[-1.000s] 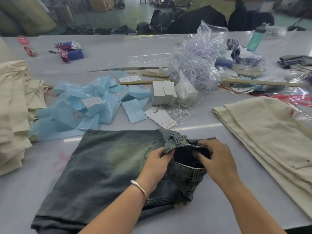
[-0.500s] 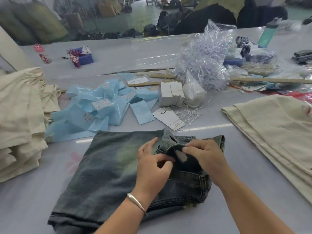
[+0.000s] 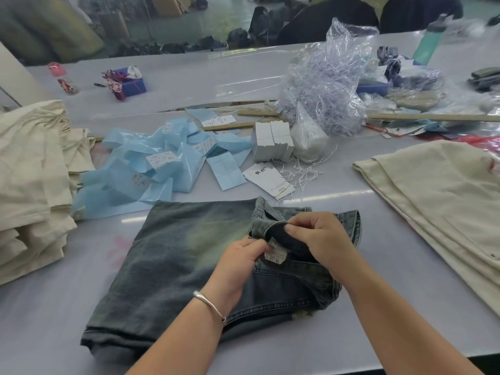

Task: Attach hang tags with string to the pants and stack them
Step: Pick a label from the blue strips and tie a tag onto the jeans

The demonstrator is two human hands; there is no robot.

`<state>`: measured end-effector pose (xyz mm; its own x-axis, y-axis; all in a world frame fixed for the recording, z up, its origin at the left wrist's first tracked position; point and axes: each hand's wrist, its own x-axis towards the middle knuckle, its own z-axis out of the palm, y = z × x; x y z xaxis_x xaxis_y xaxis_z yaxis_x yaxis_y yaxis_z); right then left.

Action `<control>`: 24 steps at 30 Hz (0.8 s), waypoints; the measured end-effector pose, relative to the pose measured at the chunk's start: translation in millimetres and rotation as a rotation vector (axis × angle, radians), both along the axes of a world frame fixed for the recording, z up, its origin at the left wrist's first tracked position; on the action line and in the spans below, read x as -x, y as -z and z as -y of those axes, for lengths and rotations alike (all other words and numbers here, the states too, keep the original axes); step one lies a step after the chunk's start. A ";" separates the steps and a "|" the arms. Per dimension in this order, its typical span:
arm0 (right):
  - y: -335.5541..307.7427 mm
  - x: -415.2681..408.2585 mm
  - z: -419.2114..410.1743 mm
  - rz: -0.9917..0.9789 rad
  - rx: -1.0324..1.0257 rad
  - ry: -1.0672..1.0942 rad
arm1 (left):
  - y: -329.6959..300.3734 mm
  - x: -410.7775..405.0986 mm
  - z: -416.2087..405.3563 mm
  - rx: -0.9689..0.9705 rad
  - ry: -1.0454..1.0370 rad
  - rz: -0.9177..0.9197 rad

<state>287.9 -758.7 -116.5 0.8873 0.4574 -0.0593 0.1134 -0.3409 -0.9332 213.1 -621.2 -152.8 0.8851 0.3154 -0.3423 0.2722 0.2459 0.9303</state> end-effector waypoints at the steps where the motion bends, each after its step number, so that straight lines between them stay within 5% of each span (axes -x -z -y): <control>1: 0.3 -0.3 0.6 0.000 -0.004 0.008 | 1.2 0.5 0.2 0.008 -0.001 0.007; 12: 8.7 -5.8 -0.4 0.070 0.035 0.088 | 12.4 3.8 -3.3 -0.026 0.110 0.087; 17: 8.9 -20.3 -6.1 0.323 -0.050 0.333 | 23.1 12.5 -19.4 -0.028 0.101 0.164; 21: 6.3 -38.0 -22.8 0.437 -0.080 0.378 | 39.5 16.9 -49.4 -0.066 -0.028 0.089; 24: -1.9 -48.8 -47.3 0.720 -0.046 0.352 | 47.6 18.6 -81.3 -0.194 -0.177 0.077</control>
